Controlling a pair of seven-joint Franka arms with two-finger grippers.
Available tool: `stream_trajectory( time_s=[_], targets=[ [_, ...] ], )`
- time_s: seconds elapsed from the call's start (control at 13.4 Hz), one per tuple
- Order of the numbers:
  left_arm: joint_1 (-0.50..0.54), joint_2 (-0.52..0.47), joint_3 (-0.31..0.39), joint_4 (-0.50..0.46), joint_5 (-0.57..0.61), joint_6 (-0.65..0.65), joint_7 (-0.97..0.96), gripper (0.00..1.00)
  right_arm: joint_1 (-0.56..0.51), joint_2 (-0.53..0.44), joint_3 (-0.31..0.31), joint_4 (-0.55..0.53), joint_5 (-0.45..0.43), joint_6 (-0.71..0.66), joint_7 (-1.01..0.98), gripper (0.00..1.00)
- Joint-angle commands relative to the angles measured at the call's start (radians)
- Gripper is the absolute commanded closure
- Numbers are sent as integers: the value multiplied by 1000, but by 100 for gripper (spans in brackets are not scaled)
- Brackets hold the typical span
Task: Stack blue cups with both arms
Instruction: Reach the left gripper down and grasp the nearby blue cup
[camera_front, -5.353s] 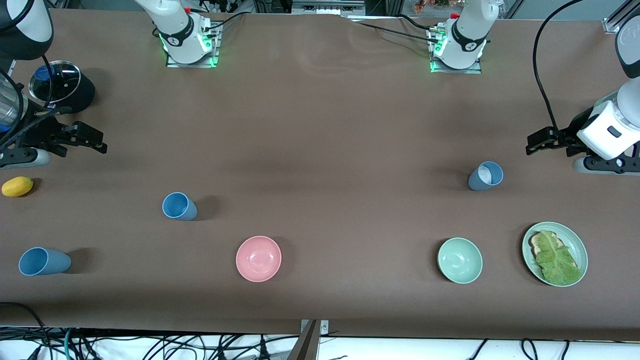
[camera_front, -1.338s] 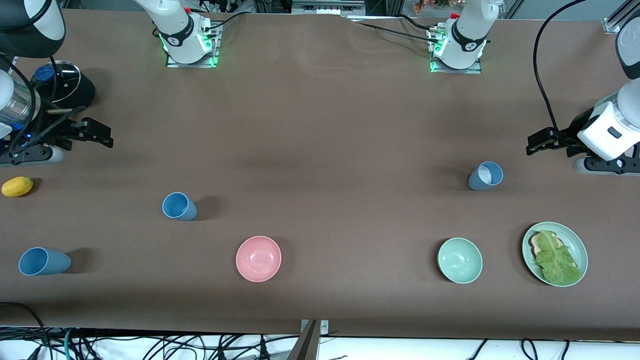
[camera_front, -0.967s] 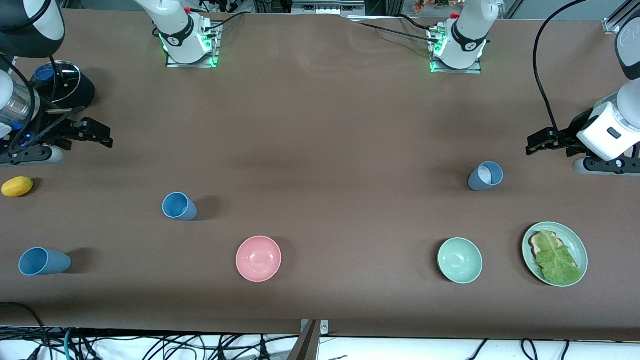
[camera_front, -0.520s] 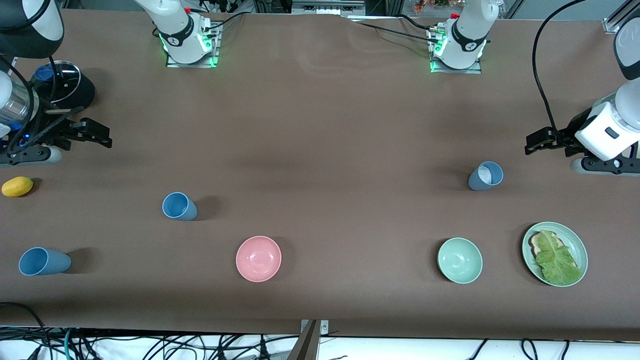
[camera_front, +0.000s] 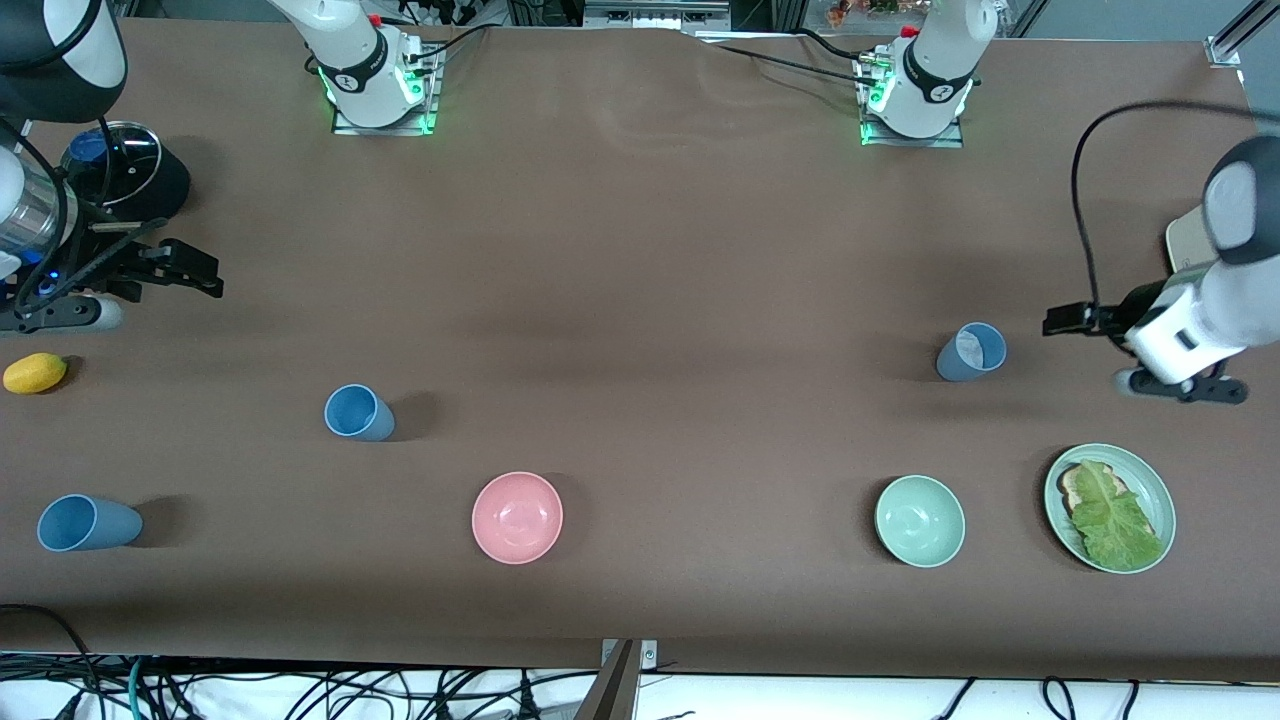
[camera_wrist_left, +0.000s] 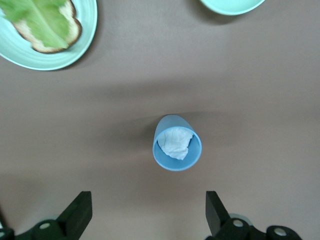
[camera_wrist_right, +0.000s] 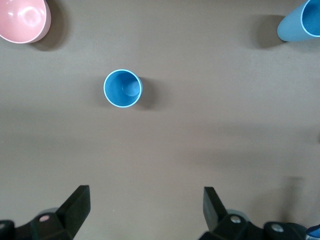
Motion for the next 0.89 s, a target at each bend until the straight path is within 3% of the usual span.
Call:
stream_trajectory(
  time_s=[0.0,0.3,0.67,0.74,0.82],
  targets=[
    [3,3,-7,-129,7,151,19,0,-15,15,0,24,42,14,-6,0],
    [4,-11,-7,-283,14,332,19,0,-22,28,-5,24,67,38,-8,0],
    [15,11,-5,-337,17,386,20,0,-22,29,-5,24,65,38,-9,0],
    [15,15,-7,-342,17,391,19,3,-20,29,-5,24,64,41,-9,0],
    [16,24,-7,-342,17,394,20,14,-19,26,-5,24,64,57,-9,0]
  ],
)
